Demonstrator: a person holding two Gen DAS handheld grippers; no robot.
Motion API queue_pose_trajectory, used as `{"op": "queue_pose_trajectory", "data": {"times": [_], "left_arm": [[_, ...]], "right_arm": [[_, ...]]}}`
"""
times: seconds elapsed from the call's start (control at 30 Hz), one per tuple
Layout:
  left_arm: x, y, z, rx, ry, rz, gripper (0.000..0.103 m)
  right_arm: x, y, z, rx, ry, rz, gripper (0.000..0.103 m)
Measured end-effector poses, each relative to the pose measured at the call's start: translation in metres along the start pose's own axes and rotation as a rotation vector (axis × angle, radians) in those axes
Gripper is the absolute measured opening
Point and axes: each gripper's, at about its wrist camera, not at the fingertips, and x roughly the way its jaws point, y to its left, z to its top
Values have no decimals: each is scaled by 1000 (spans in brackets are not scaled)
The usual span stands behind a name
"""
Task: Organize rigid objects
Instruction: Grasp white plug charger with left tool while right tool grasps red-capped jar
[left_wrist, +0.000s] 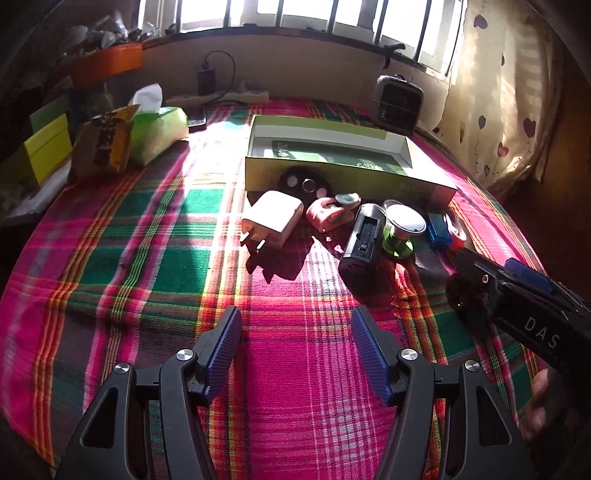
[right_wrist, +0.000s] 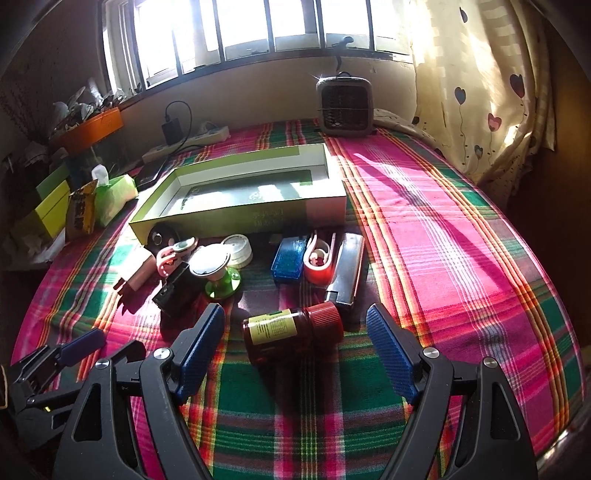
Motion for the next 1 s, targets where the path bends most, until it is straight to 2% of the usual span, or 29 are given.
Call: {"op": "queue_pose_trajectory", "data": {"times": [0.2,0.57,0.8,0.87,0.97,1.0], "left_arm": [[-1,8,5,-15,-5,-10,62],[6,11,18,-9,4,-47,62],[10,20,31,9,-6,-51,62],[12,23,38,15,-9,-48,62],[17,28,45,13,-4,-64,62],[19,29,48,13,-6,-60,62]], "right_arm": [[7,-3,4,38,9,-50,79],[-2,-22,-12,27,50,-121,79],[6,-35,-13,44,84,-91,79],[10,-36,-13,39,95,-89,77],[13,-36,-13,11,96,-92,67],[13,-35,-13,2,94,-90,61]]}}
